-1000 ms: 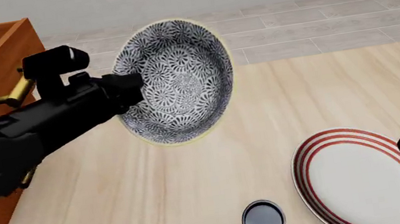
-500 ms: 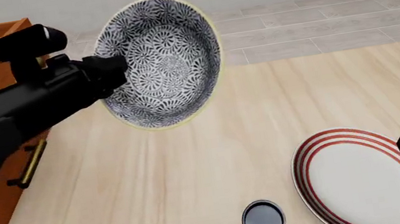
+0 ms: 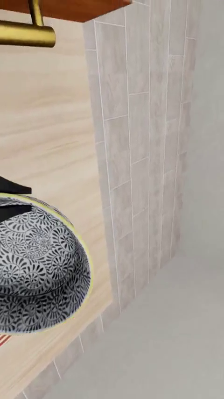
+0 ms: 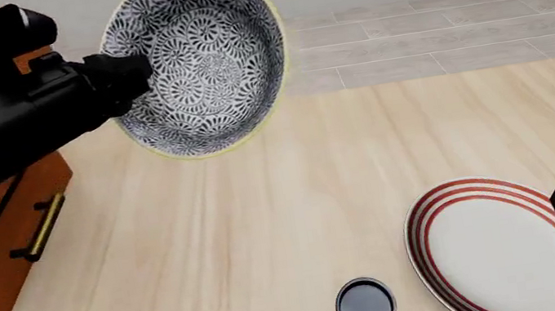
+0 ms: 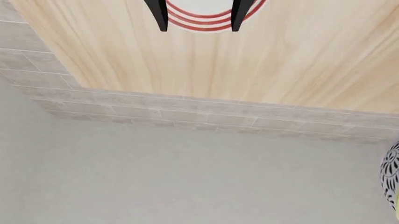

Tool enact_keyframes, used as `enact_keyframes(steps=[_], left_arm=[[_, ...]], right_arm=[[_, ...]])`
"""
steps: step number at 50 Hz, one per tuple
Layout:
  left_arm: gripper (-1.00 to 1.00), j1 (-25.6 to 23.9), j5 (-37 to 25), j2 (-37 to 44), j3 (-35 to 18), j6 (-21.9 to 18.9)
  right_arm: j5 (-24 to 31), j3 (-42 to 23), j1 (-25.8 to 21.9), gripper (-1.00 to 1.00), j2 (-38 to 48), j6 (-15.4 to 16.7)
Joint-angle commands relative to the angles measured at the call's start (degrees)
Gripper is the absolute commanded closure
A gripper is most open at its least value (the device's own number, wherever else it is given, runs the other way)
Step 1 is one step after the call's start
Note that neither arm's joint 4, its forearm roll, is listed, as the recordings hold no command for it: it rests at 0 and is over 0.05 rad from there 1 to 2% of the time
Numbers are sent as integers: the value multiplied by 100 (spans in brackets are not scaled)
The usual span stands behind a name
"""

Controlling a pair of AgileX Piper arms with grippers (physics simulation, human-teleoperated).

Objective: Put the bowl on top of the cabinet.

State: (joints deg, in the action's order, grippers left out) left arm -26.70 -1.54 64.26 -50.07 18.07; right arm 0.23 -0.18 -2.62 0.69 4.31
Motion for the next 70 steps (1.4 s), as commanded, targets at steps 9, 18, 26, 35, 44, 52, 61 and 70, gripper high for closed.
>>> enact_keyframes(steps=[9,18,26,35,44,52,61,70], left_arm=[[100,208,-168,-139,-258,-16],[100,312,-230,-156,-352,-72],[100,399,-294,-204,-423,-65],[100,484,-359,-232,-523,-115],[100,596,-439,-255,-632,-104],[100,761,-492,-265,-750,-88],[100,923,-503,-282,-796,-85],[100,1163,-488,-328,-808,-41]], right_arm=[[-22,-2,-23,-100,30,7],[-221,-2,-34,-100,234,10],[-300,3,-48,-100,318,15],[-430,6,-66,-100,455,22],[-299,8,-61,-100,322,21],[71,9,-49,-100,-49,15],[82,12,-41,-100,-62,19],[12,13,-40,-100,14,21]])
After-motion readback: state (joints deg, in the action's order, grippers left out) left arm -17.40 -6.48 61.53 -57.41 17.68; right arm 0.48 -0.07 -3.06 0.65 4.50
